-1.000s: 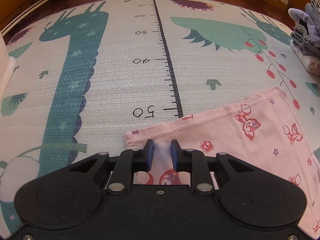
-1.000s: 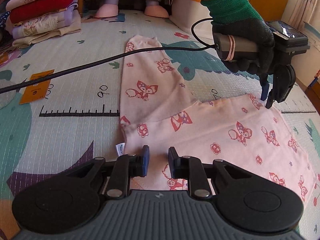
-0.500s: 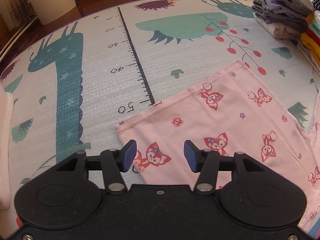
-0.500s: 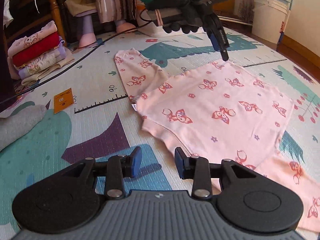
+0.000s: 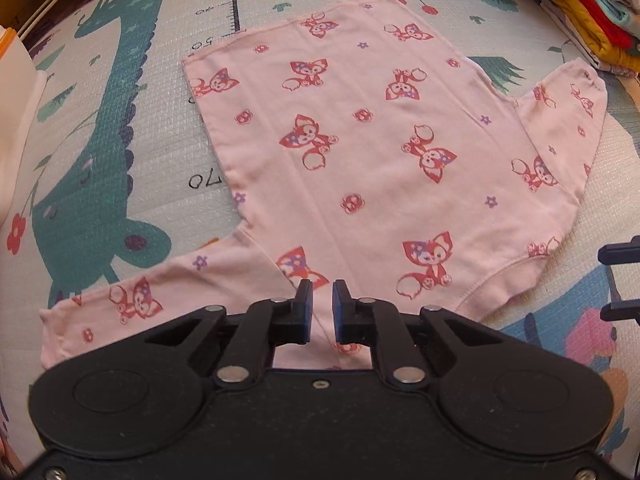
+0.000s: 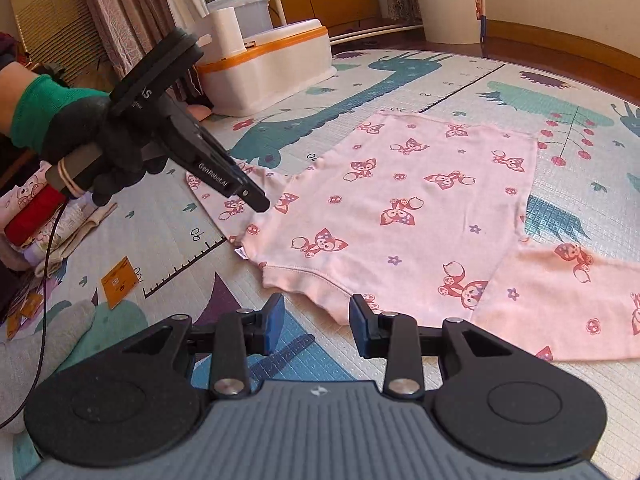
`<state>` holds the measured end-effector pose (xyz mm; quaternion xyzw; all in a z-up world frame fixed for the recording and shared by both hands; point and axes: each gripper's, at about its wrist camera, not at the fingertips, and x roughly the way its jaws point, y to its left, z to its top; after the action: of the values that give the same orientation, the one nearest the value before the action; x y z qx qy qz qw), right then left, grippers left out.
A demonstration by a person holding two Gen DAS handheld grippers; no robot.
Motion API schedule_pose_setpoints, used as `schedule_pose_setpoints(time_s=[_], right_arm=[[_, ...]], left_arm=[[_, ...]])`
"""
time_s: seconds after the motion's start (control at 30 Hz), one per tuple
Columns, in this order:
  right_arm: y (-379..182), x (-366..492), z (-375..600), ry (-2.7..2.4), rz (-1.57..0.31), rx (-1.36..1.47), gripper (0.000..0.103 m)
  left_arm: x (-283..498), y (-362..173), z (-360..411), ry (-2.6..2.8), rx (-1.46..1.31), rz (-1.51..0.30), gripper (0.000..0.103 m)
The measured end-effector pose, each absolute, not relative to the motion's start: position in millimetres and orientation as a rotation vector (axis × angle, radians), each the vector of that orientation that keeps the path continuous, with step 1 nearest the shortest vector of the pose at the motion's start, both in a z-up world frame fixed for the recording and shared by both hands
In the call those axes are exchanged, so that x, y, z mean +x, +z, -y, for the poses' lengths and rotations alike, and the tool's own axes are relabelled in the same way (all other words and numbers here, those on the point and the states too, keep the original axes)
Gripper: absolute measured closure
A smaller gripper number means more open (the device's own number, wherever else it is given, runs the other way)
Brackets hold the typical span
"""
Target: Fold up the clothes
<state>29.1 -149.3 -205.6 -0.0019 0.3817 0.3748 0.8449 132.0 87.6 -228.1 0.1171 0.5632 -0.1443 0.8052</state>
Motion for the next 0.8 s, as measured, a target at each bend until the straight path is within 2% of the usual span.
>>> schedule_pose_setpoints(time_s=[0.07, 0.17, 0.3, 0.4, 0.47, 0.53, 0.57, 0.63, 0.7, 0.77, 0.8], right_arm=[[-206.8, 27.3, 152.1, 0.79, -0.81, 0.008, 0.066], [-206.9, 27.5, 160.4, 0.772, -0.828, 0.038, 0.066], [-194.3, 36.2, 183.8, 0.752, -0.843, 0.094, 0.066], [-160.8, 54.6, 210.7, 0.704, -0.821, 0.108, 0.066], [-128.2, 67.9, 227.2, 0.681, -0.788, 0.111, 0.065], [-85.3, 81.5, 240.8, 0.668, -0.749, 0.097, 0.058], [-59.9, 89.8, 245.5, 0.676, -0.745, 0.082, 0.052], [-17.4, 102.7, 250.6, 0.695, -0.764, 0.06, 0.042], [32.7, 112.5, 250.4, 0.676, -0.839, 0.037, 0.026], [71.3, 113.6, 247.1, 0.617, -0.917, 0.04, 0.02], [89.6, 113.4, 245.2, 0.587, -0.955, 0.049, 0.012]], left_arm=[[113.9, -247.8, -89.7, -0.266, 0.191, -1.206, 0.095], [105.0, -245.1, -105.4, -0.177, -0.009, -1.182, 0.096], [100.1, -233.8, -97.8, -0.13, -0.041, -1.191, 0.096], [97.3, -210.1, -89.8, -0.129, -0.046, -1.157, 0.095], [94.1, -161.0, -84.2, -0.183, -0.028, -1.075, 0.084], [88.2, -115.0, -85.8, -0.19, -0.077, -1.065, 0.035], [85.0, -92.3, -87.0, -0.19, -0.106, -1.064, 0.028], [79.0, -52.8, -88.1, -0.186, -0.14, -1.083, 0.026], [61.6, -11.7, -87.2, -0.166, -0.125, -1.114, 0.025], [42.1, 19.5, -91.3, -0.165, -0.142, -1.111, 0.017], [29.6, 31.4, -94.1, -0.16, -0.143, -1.103, 0.014]])
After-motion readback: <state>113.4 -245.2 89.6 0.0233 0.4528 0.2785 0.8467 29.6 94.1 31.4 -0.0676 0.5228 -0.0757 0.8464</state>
